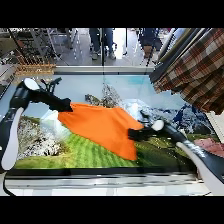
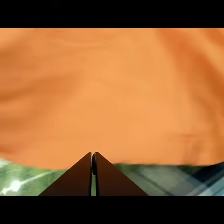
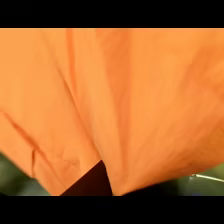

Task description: Fold the clothes and pants, and hang the long-sleeved shirts on hangers.

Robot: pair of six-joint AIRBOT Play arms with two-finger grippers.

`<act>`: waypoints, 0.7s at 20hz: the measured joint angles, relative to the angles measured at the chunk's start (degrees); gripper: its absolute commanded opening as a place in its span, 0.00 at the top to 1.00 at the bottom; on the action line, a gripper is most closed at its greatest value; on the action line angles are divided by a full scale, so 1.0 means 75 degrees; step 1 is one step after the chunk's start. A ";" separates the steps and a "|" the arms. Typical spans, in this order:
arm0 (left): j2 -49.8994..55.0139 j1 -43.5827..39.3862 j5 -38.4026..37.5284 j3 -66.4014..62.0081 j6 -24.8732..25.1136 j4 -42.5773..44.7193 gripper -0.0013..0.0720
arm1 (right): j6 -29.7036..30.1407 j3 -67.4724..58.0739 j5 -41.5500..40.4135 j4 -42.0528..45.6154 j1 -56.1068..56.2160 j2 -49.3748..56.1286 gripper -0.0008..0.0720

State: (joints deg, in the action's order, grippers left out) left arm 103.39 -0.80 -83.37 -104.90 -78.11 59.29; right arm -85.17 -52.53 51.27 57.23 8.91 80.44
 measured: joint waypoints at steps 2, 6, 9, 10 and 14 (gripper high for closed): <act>0.0309 -0.0347 0.0020 0.0003 -0.0093 0.0341 0.97 | -0.0070 0.0067 0.0778 0.1297 -0.0912 -0.0624 0.98; 0.1081 -0.1174 0.0615 0.0006 -0.0198 0.0414 0.97 | -0.0009 -0.0656 0.1955 0.2361 -0.1705 -0.1513 0.98; 0.1463 -0.1690 0.1364 0.0006 -0.0318 0.0306 0.97 | 0.0012 -0.1877 0.2259 0.2559 -0.0959 -0.1600 0.98; 0.1524 -0.1804 0.1550 0.0006 -0.0338 0.0271 0.97 | -0.0050 -0.2361 0.2197 0.2629 -0.0504 -0.1480 0.98; 0.1638 -0.1996 0.1891 0.0006 -0.0542 0.0224 0.97 | -0.0230 -0.4275 0.1527 0.2696 0.1454 -0.0114 0.98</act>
State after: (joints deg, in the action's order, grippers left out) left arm 115.68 -15.77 -69.19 -104.86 -82.17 60.97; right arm -86.89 -84.60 62.72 77.45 19.81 79.59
